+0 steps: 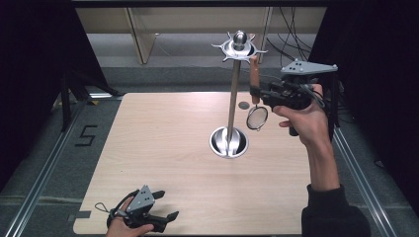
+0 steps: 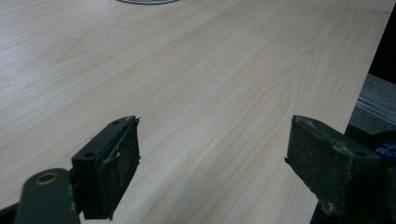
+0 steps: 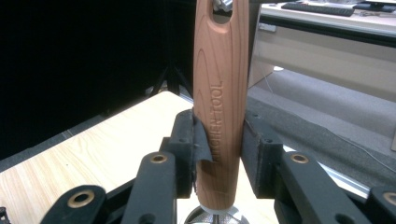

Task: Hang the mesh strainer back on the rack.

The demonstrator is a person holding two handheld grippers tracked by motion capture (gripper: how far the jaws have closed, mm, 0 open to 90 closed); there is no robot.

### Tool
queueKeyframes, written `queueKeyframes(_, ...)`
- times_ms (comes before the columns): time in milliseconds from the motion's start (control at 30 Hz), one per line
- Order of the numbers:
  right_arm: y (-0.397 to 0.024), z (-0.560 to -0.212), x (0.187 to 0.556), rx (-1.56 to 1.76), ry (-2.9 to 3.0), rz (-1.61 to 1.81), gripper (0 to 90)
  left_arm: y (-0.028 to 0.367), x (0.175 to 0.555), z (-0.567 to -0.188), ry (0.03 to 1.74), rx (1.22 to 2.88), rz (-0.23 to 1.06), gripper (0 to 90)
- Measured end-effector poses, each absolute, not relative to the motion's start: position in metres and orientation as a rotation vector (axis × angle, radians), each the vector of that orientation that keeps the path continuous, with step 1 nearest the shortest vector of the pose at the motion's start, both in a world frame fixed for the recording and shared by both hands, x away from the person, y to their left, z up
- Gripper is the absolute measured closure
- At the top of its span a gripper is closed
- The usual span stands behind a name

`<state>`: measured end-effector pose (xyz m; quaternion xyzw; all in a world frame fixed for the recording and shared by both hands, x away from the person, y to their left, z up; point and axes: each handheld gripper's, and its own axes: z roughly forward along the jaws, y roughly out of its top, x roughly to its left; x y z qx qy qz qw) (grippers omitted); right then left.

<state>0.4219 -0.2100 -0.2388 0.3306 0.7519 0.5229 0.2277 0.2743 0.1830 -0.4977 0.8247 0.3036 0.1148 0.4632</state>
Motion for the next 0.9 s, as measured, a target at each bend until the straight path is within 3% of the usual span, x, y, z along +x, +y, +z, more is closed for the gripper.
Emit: queueKeyframes(900, -0.202, -0.251, 0.436, 0.943, 2.089, 1.447, 68.5, 0.182, 0.273, -0.498, 0.752, 2.008, 0.274, 16.5)
